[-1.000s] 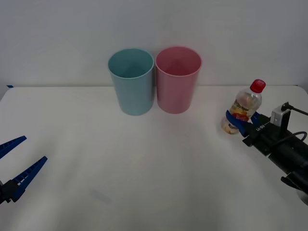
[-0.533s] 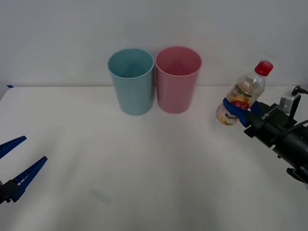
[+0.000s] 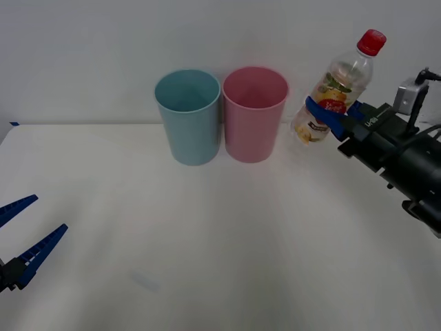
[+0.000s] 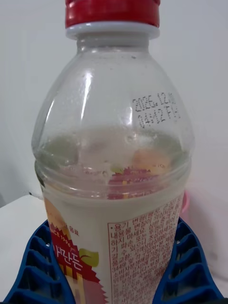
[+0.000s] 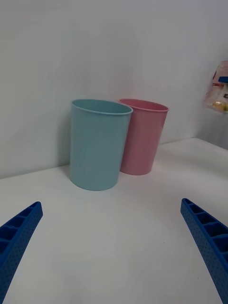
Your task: Grasp the object on the table and drop it into the matching bin: aluminum can to the light blue bin, PET bottle to the pink bin.
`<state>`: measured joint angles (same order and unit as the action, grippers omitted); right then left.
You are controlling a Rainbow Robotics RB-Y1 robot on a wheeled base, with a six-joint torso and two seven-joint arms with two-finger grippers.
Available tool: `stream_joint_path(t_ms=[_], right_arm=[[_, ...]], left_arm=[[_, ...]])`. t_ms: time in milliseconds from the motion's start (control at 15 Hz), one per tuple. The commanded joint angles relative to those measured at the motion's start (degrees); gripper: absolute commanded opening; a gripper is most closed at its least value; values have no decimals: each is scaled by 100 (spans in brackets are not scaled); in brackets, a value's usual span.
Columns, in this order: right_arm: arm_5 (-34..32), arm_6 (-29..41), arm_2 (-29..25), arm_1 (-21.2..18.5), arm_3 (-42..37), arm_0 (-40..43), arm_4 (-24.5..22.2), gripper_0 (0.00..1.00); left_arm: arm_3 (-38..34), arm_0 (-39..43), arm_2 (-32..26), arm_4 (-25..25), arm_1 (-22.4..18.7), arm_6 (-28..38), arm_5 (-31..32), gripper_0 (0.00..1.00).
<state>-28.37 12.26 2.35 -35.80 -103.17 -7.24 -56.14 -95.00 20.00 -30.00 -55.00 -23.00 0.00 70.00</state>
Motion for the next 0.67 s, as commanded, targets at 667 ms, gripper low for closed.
stream_joint_path(t_ms=[667], right_arm=[[253, -101, 1136, 143, 2283, -2572, -116, 0]], left_arm=[[0, 0, 0, 0, 0, 0, 0, 100]])
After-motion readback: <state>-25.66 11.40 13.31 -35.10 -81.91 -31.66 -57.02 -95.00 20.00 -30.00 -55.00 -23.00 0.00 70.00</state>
